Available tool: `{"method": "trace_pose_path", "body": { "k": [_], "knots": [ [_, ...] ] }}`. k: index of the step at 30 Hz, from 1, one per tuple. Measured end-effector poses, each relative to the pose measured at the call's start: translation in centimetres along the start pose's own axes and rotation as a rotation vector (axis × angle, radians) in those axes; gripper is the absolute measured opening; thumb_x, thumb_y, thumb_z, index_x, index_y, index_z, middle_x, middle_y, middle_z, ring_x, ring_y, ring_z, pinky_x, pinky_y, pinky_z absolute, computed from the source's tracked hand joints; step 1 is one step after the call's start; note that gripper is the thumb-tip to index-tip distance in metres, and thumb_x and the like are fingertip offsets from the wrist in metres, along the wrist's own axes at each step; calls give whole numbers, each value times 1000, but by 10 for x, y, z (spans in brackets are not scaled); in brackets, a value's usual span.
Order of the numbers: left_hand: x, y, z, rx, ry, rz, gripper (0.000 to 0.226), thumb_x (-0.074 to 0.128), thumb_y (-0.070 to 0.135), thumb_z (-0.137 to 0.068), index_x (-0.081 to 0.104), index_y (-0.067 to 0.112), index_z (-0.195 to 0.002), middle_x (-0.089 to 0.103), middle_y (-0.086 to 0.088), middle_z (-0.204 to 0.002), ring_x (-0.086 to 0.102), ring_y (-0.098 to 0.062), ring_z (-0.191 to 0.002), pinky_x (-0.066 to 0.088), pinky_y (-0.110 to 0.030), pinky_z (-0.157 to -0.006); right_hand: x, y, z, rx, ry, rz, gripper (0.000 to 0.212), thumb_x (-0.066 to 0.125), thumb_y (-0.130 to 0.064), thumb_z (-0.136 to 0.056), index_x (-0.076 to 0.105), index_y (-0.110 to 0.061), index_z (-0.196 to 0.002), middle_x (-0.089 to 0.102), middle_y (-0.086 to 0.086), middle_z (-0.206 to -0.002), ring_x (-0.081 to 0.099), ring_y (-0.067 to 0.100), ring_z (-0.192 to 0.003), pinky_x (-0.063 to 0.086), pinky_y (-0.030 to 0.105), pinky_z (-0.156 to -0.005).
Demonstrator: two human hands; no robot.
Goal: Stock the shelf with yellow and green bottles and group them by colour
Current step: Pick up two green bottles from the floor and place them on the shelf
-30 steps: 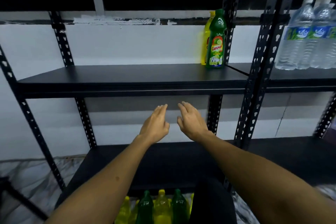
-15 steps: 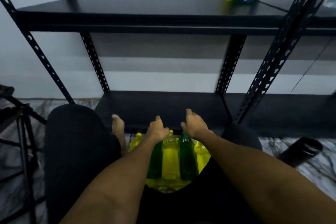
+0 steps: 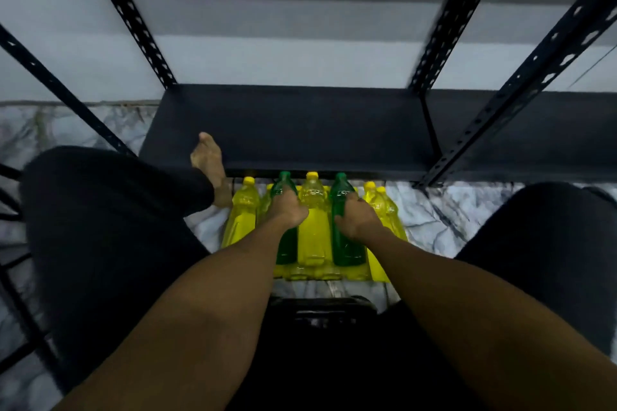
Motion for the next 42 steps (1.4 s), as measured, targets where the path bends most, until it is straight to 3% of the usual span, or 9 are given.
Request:
{"method": "trace_pose_path", "body": {
  "k": [2, 5, 8, 11, 18, 20, 24, 33, 42],
  "knots": [
    [11, -15, -13, -51, -24, 9, 72, 59, 18, -90, 23, 1, -149, 58, -18, -112, 59, -33, -95, 45, -36, -67, 9, 3, -11, 16, -18, -17, 52, 57, -25, -90, 38, -5, -134, 57, 24, -124, 58, 42, -111, 52, 45, -89],
    [28, -33, -31, -132, -49, 24, 77, 61, 23, -90, 18, 4, -151, 56, -19, -126, 58, -36, -107, 46, -35, -73, 24, 11, -28, 56, -45, -75, 50, 60, -27, -90, 41, -8, -131, 59, 22, -121, 60, 39, -107, 53, 45, -87],
    [38, -45, -48, -215, -5, 113, 68, 63, 34, -87, 31, 10, -142, 60, -16, -122, 59, -38, -108, 51, -42, -89, 36, 20, -43, 155, -58, -204, 56, 62, -26, -90, 36, -5, -134, 57, 23, -124, 58, 40, -111, 52, 42, -89],
    [40, -53, -59, -282, 92, 266, 53, 62, 38, -90, 42, 9, -130, 62, -16, -118, 60, -37, -107, 50, -40, -86, 44, 24, -56, 263, -29, -321, 62, 64, -25, -89, 32, -3, -137, 54, 25, -128, 55, 42, -116, 48, 43, -92],
    [50, -67, -79, -385, 233, 469, 63, 65, 54, -85, 54, 9, -129, 66, -15, -119, 61, -36, -111, 46, -36, -87, 64, 25, -81, 246, 52, -139, 67, 65, -32, -86, 33, -4, -138, 48, 25, -127, 47, 41, -118, 45, 47, -92],
    [55, -68, -87, -405, 231, 446, 73, 67, 58, -81, 51, 8, -132, 61, -15, -125, 57, -36, -117, 43, -35, -90, 70, 26, -88, 258, 79, -153, 76, 66, -34, -86, 28, -4, -145, 46, 24, -129, 46, 39, -119, 44, 46, -95],
    [62, -75, -95, -447, 234, 205, 88, 65, 61, -80, 39, 3, -140, 46, -23, -136, 41, -43, -126, 38, -47, -100, 77, 29, -102, 392, 144, -261, 84, 69, -42, -85, 27, -4, -146, 45, 23, -132, 49, 39, -119, 47, 47, -95],
    [66, -79, -105, -540, 270, 247, 94, 76, 62, -65, 44, 10, -136, 49, -19, -132, 45, -40, -124, 43, -48, -96, 86, 23, -118, 523, 145, -177, 85, 68, -40, -84, 22, -6, -146, 44, 19, -140, 46, 40, -127, 40, 48, -103],
    [46, -73, -104, -538, 184, 269, 71, 83, 55, -63, 63, 11, -116, 67, -12, -116, 64, -34, -106, 53, -38, -81, 74, 31, -113, 535, 193, -366, 77, 76, -37, -73, 39, -13, -136, 59, 14, -123, 57, 36, -113, 47, 49, -95]
  ]
}}
Point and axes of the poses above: each hand's wrist, its own z-axis away from the middle knuckle, its own x-axis out of the palm, y = z × x, the point moved 4 cm from there along -z, towards the middle knuckle
